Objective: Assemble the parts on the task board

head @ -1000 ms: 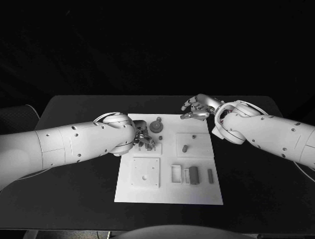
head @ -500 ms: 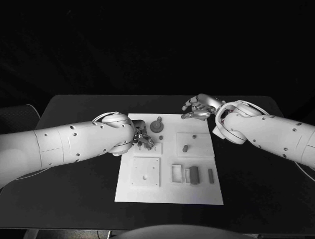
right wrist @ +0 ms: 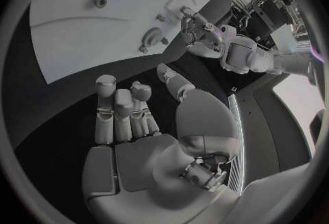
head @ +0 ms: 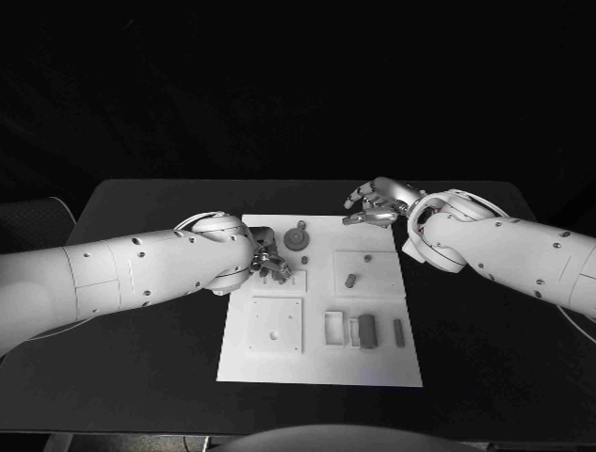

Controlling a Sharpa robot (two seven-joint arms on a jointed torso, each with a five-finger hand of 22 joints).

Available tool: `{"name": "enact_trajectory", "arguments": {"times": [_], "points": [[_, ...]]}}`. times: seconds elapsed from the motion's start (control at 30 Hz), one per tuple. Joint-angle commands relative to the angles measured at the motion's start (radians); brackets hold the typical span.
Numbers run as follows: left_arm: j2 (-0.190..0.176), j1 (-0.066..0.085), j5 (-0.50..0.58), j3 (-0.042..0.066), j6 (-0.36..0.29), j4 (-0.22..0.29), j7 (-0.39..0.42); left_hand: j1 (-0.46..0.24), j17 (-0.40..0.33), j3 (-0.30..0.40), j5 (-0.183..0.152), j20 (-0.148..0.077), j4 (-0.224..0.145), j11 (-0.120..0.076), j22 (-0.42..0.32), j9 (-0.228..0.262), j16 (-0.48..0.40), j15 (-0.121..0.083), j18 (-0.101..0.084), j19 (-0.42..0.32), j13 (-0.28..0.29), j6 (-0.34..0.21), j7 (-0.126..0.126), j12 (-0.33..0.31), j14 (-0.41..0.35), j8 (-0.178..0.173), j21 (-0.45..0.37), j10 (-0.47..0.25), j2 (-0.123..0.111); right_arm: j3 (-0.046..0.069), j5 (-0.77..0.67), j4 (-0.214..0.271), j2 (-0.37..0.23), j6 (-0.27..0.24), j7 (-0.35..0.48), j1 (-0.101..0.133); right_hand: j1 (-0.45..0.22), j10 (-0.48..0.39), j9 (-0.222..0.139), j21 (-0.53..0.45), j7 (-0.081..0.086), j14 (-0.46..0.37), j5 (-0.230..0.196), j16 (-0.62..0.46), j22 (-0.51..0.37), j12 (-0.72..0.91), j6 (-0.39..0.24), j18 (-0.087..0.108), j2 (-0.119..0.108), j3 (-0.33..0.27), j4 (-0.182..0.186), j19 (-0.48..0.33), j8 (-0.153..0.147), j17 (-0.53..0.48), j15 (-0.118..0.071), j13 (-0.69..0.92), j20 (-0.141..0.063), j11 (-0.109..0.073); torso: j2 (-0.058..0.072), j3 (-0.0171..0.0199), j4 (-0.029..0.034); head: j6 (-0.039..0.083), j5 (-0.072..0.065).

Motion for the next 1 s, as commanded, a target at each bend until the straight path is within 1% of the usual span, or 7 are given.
{"name": "enact_trajectory", "arguments": {"times": [0.03, 0.2, 0.43, 0.63, 0.73, 1.0], "points": [[-0.001, -0.012, -0.015, -0.009, 0.024, -0.007, -0.038, 0.072, -0.002, 0.114, 0.007, -0.005, -0.110, -0.003, 0.017, 0.001, 0.004, -0.022, 0.078, 0.006, -0.001, 0.009, 0.002, 0.006, 0.001, 0.005, 0.005, 0.004, 0.067, 0.000, -0.002, 0.001, 0.000, 0.011, 0.005, 0.000, -0.010, -0.009, -0.002, -0.004, 0.007, -0.005, 0.006, 0.000, 0.001, 0.005, 0.003, 0.068, 0.003, 0.000, 0.007, 0.001, 0.007, -0.002, -0.003, -0.001, -0.008, 0.001, 0.000, 0.0000, 0.0003, 0.000, 0.000], [-0.001, -0.012, -0.010, -0.009, 0.035, -0.006, -0.037, 0.072, -0.002, 0.114, 0.008, -0.004, -0.110, -0.004, 0.017, 0.001, 0.004, -0.022, 0.077, 0.007, -0.002, 0.009, 0.002, 0.006, 0.002, 0.006, 0.006, 0.005, 0.067, 0.000, -0.002, 0.001, 0.001, 0.012, 0.006, 0.000, -0.011, -0.009, -0.002, -0.004, 0.007, -0.005, 0.006, 0.001, 0.001, 0.005, 0.002, 0.068, 0.002, 0.000, 0.007, 0.001, 0.007, -0.002, -0.003, -0.002, -0.008, 0.001, 0.000, -0.0001, -0.0004, -0.002, 0.000], [-0.003, -0.012, 0.032, -0.009, 0.059, -0.008, -0.038, 0.072, -0.002, 0.114, 0.010, -0.004, -0.110, -0.004, 0.017, 0.001, 0.005, -0.022, 0.077, 0.007, -0.001, 0.010, 0.001, 0.007, 0.002, 0.007, 0.006, 0.006, 0.066, 0.000, -0.002, 0.000, 0.001, 0.012, 0.006, 0.000, -0.011, -0.009, -0.002, -0.004, 0.007, -0.005, 0.006, 0.001, 0.001, 0.005, 0.002, 0.068, 0.002, 0.000, 0.008, 0.001, 0.007, -0.002, -0.003, -0.002, -0.008, 0.001, 0.000, 0.0001, 0.0000, -0.003, -0.001], [-0.004, -0.012, 0.058, -0.009, 0.049, -0.010, -0.044, 0.072, -0.001, 0.114, 0.012, -0.003, -0.110, -0.004, 0.017, 0.001, 0.006, -0.022, 0.076, 0.007, -0.001, 0.011, 0.001, 0.008, 0.003, 0.008, 0.007, 0.006, 0.066, 0.000, -0.002, -0.001, 0.002, 0.012, 0.006, 0.000, -0.011, -0.009, -0.002, -0.004, 0.007, -0.005, 0.006, 0.001, 0.001, 0.006, 0.002, 0.068, 0.002, 0.000, 0.008, 0.001, 0.007, -0.002, -0.003, -0.002, -0.008, 0.001, 0.000, 0.0002, 0.0002, -0.003, 0.000], [-0.006, -0.012, 0.091, -0.009, 0.042, -0.013, -0.051, 0.071, -0.001, 0.114, 0.014, -0.003, -0.110, -0.005, 0.017, 0.001, 0.007, -0.022, 0.076, 0.007, -0.001, 0.012, 0.001, 0.010, 0.003, 0.008, 0.007, 0.007, 0.066, 0.000, -0.002, -0.002, 0.002, 0.012, 0.006, 0.000, -0.011, -0.009, -0.002, -0.004, 0.007, -0.005, 0.006, 0.001, 0.001, 0.006, 0.002, 0.068, 0.002, 0.000, 0.008, 0.001, 0.007, -0.002, -0.003, -0.002, -0.008, 0.001, 0.000, 0.0004, 0.0002, -0.004, 0.000], [-0.005, -0.012, 0.113, -0.009, 0.037, -0.014, -0.053, 0.069, 0.000, 0.114, 0.019, -0.002, -0.110, -0.006, 0.017, 0.002, 0.011, -0.022, 0.075, 0.008, 0.001, 0.014, -0.001, 0.013, 0.005, 0.011, 0.009, 0.010, 0.067, 0.000, -0.002, -0.003, 0.004, 0.013, 0.006, -0.001, -0.011, -0.009, -0.002, -0.004, 0.007, -0.005, 0.006, 0.001, 0.002, 0.006, 0.002, 0.068, 0.002, 0.000, 0.008, 0.001, 0.007, -0.002, -0.003, -0.002, -0.008, 0.001, 0.000, 0.0001, 0.0001, -0.004, 0.001]]}}
